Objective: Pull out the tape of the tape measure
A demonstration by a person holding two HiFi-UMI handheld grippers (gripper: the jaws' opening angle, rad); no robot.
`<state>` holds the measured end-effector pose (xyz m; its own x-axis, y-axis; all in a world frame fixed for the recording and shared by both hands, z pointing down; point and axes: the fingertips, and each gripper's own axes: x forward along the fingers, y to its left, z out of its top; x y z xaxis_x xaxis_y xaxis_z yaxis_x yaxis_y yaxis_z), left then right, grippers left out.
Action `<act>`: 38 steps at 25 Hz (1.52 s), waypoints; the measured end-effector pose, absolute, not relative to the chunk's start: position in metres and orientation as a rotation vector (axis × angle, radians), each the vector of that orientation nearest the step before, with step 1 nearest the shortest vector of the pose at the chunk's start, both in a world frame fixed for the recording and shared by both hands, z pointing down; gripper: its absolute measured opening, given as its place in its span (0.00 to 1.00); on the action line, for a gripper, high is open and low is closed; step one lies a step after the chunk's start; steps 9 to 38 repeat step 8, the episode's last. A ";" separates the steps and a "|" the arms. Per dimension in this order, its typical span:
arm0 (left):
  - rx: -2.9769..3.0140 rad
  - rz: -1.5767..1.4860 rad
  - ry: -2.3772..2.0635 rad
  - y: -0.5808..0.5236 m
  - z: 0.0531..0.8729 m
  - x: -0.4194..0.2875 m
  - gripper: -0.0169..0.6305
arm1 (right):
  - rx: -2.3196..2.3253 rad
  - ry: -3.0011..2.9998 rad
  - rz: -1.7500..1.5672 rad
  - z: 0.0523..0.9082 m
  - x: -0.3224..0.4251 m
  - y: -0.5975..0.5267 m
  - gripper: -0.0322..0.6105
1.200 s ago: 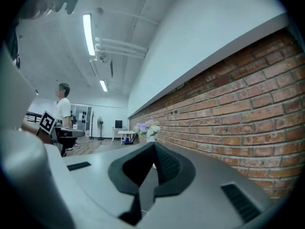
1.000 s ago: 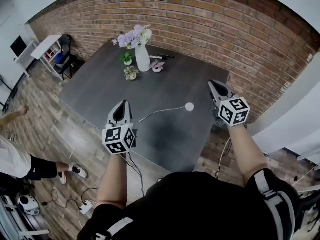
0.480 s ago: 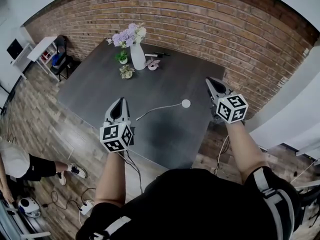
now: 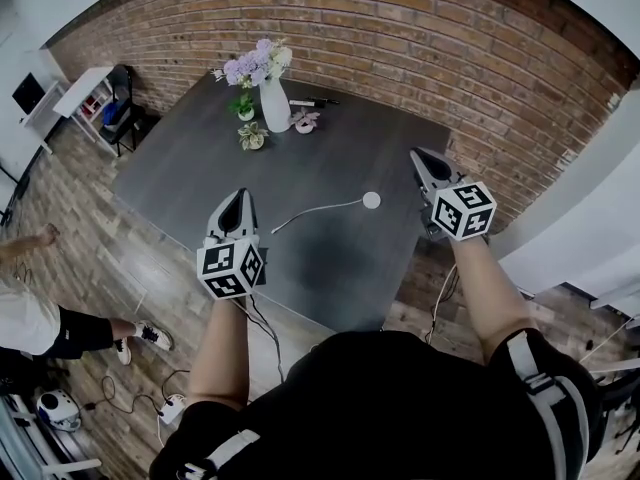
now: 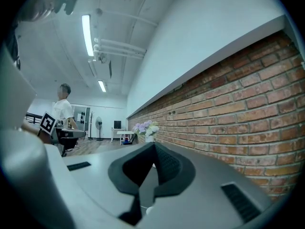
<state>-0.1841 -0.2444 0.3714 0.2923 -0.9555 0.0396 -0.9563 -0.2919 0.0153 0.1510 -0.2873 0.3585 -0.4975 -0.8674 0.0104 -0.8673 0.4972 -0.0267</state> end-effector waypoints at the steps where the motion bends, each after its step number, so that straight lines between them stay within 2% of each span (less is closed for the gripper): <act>1: 2.496 0.036 -1.847 -0.244 0.372 -0.184 0.04 | -1.574 2.717 -0.045 0.359 0.151 -0.287 0.05; 38: 2.505 0.041 -1.843 -0.245 0.371 -0.183 0.04 | -1.577 2.725 -0.051 0.363 0.153 -0.288 0.04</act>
